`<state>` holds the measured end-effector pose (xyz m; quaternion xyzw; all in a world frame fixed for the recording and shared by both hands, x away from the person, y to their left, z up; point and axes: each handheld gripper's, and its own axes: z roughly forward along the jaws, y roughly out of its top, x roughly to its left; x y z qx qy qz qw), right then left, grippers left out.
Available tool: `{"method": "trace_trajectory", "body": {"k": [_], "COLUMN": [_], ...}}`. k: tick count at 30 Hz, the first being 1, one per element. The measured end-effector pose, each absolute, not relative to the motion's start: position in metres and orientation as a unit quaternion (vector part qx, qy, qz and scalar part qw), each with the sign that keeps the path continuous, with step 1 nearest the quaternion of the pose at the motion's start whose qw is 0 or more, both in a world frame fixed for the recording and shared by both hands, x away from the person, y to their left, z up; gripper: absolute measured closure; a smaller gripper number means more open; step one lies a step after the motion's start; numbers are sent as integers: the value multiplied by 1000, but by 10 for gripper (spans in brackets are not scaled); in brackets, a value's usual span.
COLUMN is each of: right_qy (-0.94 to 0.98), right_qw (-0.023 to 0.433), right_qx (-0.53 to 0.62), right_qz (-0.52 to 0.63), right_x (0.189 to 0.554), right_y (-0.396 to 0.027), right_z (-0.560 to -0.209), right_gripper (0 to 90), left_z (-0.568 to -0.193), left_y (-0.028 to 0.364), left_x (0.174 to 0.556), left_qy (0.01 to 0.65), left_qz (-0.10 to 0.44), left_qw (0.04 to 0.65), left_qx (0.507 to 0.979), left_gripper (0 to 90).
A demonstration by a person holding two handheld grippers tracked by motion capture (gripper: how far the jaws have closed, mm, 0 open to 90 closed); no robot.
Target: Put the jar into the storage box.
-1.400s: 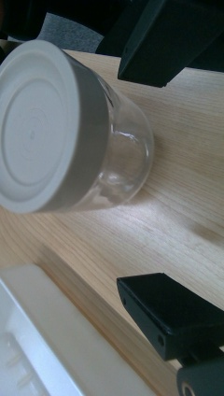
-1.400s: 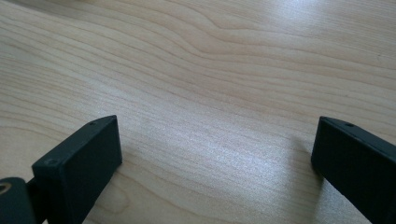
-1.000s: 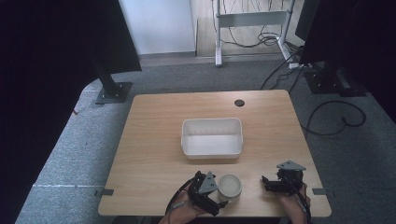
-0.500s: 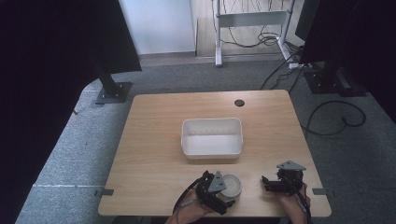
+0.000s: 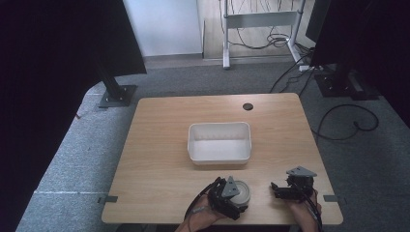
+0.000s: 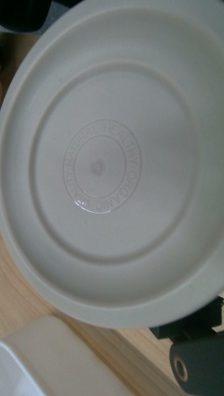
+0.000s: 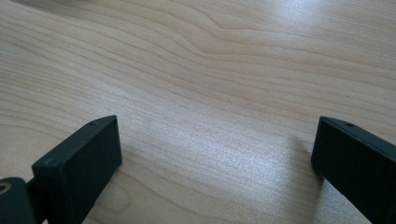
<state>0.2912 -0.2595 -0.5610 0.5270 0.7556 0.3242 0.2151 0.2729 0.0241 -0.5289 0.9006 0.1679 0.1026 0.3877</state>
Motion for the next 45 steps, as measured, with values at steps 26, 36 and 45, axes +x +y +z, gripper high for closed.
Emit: {"method": "trace_trajectory", "body": {"k": [26, 36, 45], "right_qy": [756, 756, 756], "right_qw": [215, 215, 215], "right_qx": [527, 527, 527], "right_qz": [324, 324, 324], "right_x": [291, 291, 291], "right_y": [-259, -259, -259], "right_z": [-561, -561, -561], "right_gripper": [13, 13, 13], "left_z": [-504, -492, -487], "left_y": [38, 38, 41], "left_x": [299, 312, 326], "left_qy": [198, 200, 215], "left_qz": [134, 149, 153], "left_qw": [392, 391, 393], "left_qx": [888, 886, 881], "left_gripper": [101, 101, 101]}}
